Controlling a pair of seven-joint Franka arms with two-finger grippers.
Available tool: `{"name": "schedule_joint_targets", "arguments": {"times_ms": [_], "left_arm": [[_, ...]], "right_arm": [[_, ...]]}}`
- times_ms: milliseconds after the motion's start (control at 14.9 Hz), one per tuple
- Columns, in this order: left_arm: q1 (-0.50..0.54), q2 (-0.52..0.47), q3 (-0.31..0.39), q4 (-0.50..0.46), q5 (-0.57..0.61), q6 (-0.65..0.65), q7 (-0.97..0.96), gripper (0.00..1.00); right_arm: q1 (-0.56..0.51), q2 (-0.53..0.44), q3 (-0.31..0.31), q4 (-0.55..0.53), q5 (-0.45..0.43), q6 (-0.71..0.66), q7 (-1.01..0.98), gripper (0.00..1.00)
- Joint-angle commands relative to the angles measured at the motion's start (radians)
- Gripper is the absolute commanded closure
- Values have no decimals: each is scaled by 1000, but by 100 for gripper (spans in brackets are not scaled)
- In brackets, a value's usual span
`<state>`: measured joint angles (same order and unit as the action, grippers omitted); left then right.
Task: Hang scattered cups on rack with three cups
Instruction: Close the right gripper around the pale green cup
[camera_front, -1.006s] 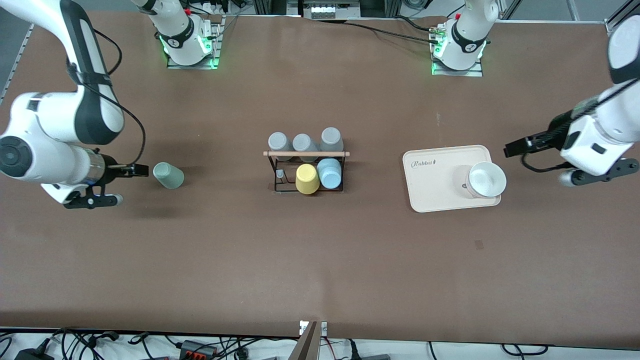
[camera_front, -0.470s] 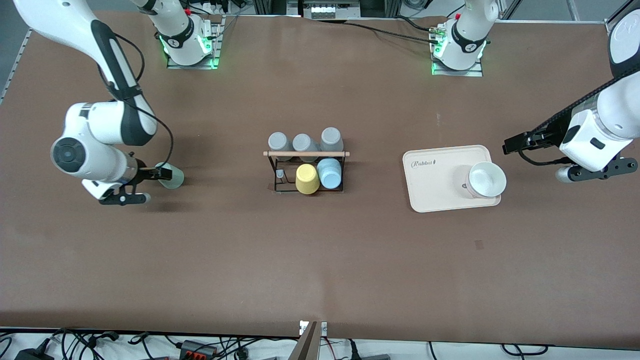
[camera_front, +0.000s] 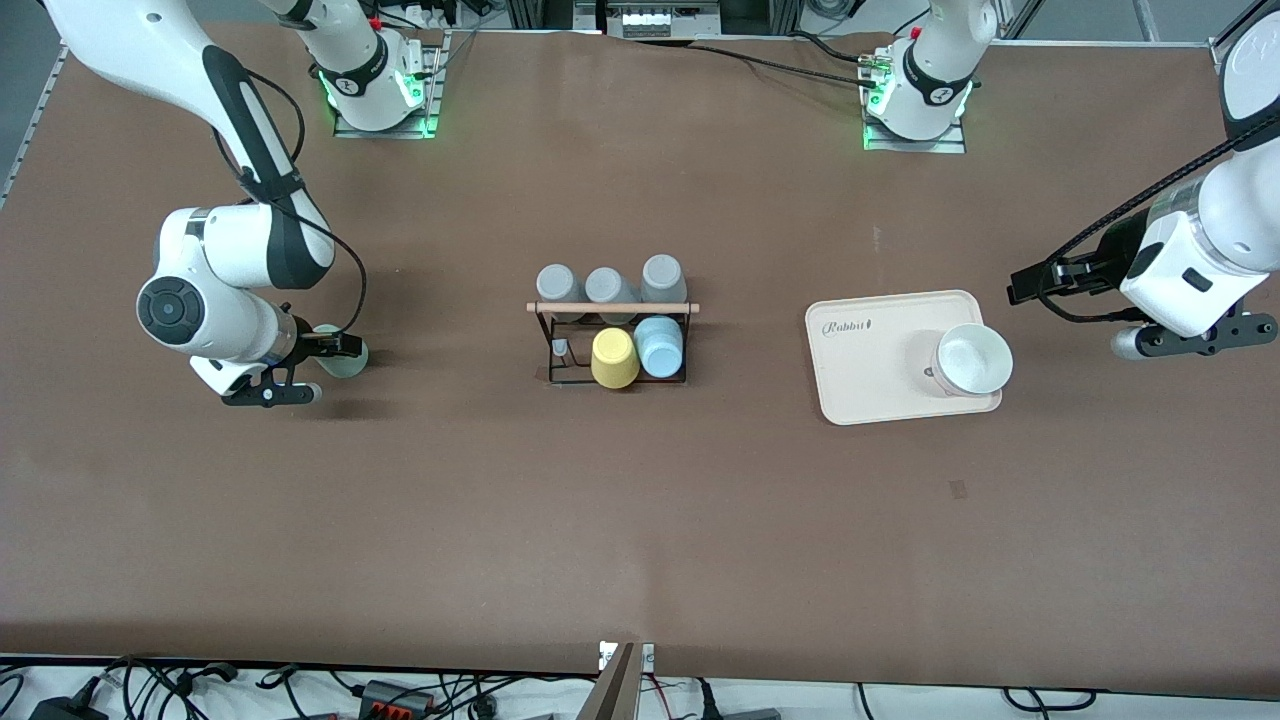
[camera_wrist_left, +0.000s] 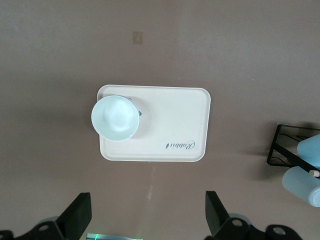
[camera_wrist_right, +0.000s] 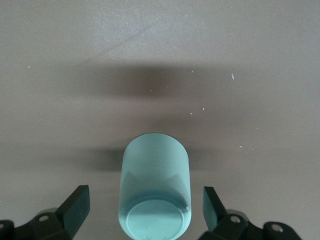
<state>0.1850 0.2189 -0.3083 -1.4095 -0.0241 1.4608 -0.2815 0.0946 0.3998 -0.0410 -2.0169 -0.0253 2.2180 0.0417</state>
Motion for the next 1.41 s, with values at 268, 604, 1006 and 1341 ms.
{"name": "schedule_joint_targets", "arguments": {"times_ms": [268, 604, 1006, 1341], "left_arm": [[10, -39, -2, -40, -10, 7, 19, 0], [10, -39, -2, -40, -10, 7, 21, 0], [10, -39, -2, -40, -10, 9, 21, 0], [-8, -52, 12, -39, -10, 7, 22, 0]], "right_arm": [[-4, 17, 1, -13, 10, 6, -5, 0], [-9, 28, 1, -10, 11, 3, 6, 46], [16, 8, 7, 174, 15, -197, -3, 70], [63, 23, 93, 472, 146, -444, 16, 77]]}}
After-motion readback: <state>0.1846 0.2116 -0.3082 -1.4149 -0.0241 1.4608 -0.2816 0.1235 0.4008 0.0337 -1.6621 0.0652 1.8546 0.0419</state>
